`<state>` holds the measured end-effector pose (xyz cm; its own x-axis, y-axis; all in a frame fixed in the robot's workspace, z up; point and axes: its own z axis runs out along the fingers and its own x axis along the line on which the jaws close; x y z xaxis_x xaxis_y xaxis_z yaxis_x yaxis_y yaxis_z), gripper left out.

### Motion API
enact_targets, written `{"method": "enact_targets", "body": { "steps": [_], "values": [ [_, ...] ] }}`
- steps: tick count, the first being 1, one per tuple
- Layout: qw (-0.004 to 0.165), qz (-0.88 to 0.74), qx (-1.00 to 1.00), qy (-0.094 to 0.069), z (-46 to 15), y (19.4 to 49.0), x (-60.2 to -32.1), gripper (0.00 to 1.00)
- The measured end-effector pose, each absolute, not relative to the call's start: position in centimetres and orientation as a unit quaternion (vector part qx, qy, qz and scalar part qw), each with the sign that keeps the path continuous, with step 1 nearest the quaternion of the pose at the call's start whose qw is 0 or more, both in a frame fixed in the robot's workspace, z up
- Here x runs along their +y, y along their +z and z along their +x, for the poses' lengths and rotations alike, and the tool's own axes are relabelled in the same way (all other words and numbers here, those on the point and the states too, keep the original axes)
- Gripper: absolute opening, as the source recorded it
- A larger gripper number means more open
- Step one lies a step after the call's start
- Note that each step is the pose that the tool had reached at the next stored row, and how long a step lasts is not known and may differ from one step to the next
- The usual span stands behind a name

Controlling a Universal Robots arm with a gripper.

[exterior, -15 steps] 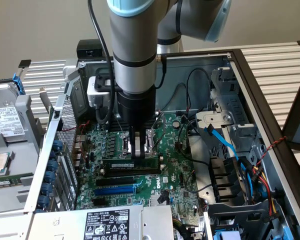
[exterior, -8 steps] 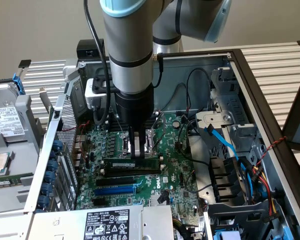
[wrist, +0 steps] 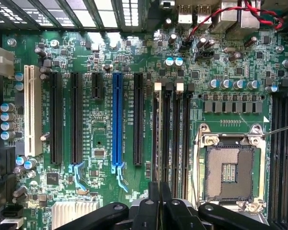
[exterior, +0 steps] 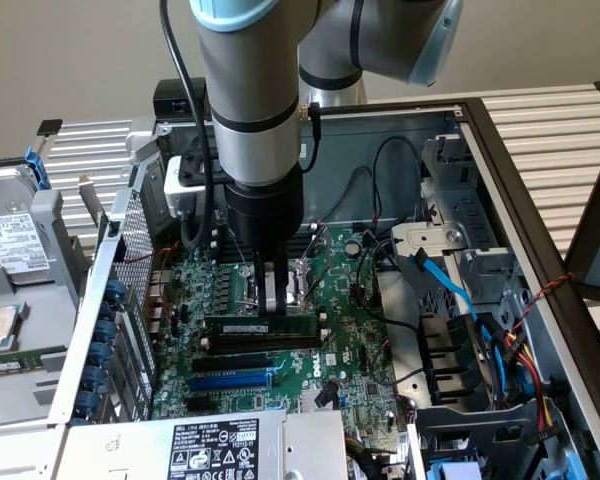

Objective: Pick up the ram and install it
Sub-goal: 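Insert the ram into the slot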

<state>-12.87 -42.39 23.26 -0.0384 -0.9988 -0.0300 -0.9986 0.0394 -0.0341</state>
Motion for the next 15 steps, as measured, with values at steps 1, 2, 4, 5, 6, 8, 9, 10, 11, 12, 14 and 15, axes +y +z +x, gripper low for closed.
{"method": "enact_targets", "body": {
  "steps": [1, 2, 4, 5, 6, 8, 9, 10, 11, 12, 14, 15],
  "values": [
    [0.023, -0.693, 0.721, -0.002, -12.89, 23.26, -42.39, 0.13],
    [0.022, -0.693, 0.721, -0.002, -12.90, 23.32, -42.39, 0.13],
    [0.022, -0.693, 0.721, -0.002, -12.91, 23.47, -42.40, 0.13],
    [0.022, -0.693, 0.721, -0.002, -12.91, 23.54, -42.39, 0.13],
    [0.023, -0.693, 0.721, -0.002, -12.91, 23.60, -42.39, 0.13],
    [0.024, -0.693, 0.721, -0.004, -12.93, 23.69, -42.39, 0.13],
    [0.026, -0.693, 0.721, -0.006, -12.94, 23.68, -42.38, 0.13],
    [0.029, -0.693, 0.720, -0.009, -12.94, 23.68, -42.38, 0.13],
    [0.032, -0.693, 0.720, -0.013, -12.96, 23.69, -42.38, 0.13],
    [0.035, -0.693, 0.720, -0.015, -12.99, 23.69, -42.37, 0.13],
    [0.036, -0.693, 0.720, -0.016, -13.07, 23.69, -42.37, 0.13],
    [0.036, -0.693, 0.720, -0.016, -13.10, 23.68, -42.37, 0.13]
  ]
}}
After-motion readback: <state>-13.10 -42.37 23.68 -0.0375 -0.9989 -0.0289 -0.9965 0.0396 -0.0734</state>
